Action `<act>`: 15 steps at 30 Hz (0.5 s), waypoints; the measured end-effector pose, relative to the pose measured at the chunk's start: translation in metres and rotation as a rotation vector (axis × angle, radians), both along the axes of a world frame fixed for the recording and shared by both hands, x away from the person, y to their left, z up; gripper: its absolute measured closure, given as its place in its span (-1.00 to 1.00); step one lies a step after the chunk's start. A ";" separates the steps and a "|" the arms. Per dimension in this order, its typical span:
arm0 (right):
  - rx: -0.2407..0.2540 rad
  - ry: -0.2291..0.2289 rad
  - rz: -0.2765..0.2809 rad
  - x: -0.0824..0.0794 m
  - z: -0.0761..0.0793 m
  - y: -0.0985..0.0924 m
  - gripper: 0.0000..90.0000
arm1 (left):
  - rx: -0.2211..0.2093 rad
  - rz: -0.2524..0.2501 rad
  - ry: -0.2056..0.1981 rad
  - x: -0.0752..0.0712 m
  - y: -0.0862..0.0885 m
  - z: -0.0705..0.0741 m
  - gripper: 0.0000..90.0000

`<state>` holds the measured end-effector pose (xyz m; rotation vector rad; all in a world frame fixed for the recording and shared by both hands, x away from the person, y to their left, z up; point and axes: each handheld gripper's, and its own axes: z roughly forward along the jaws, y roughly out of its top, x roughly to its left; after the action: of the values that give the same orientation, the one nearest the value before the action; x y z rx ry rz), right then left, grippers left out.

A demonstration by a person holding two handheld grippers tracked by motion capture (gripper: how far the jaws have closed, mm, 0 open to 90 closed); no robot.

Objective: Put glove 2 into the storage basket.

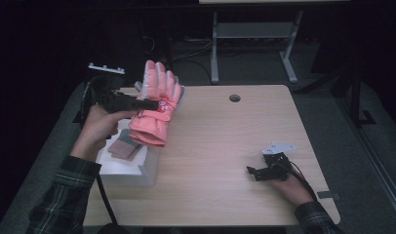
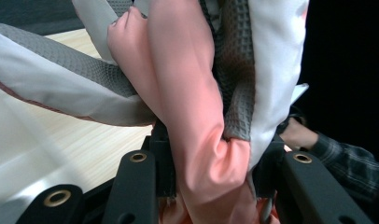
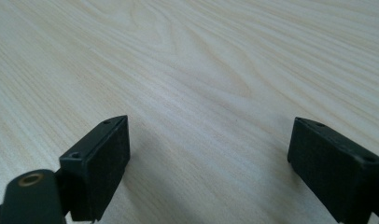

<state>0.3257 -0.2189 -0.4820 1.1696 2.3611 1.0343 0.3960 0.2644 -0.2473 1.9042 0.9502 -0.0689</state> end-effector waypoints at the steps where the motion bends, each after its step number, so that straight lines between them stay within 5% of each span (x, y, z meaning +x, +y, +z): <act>1: -0.001 -0.001 0.001 0.000 0.000 0.000 -0.73 | 0.005 0.019 0.003 0.001 0.007 -0.002 0.35; 9: -0.001 0.001 -0.011 0.000 0.000 0.000 -0.74 | 0.043 0.115 0.036 0.006 0.047 -0.027 0.35; 12: -0.001 0.001 -0.014 0.000 0.000 0.000 -0.75 | 0.028 0.156 0.062 0.007 0.060 -0.040 0.35; 15: -0.002 0.001 -0.014 0.000 0.000 0.000 -0.75 | 0.060 0.190 0.099 0.009 0.065 -0.056 0.35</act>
<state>0.3260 -0.2187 -0.4821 1.1849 2.3507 1.0271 0.4052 0.3298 -0.3036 1.8698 1.2080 -0.0228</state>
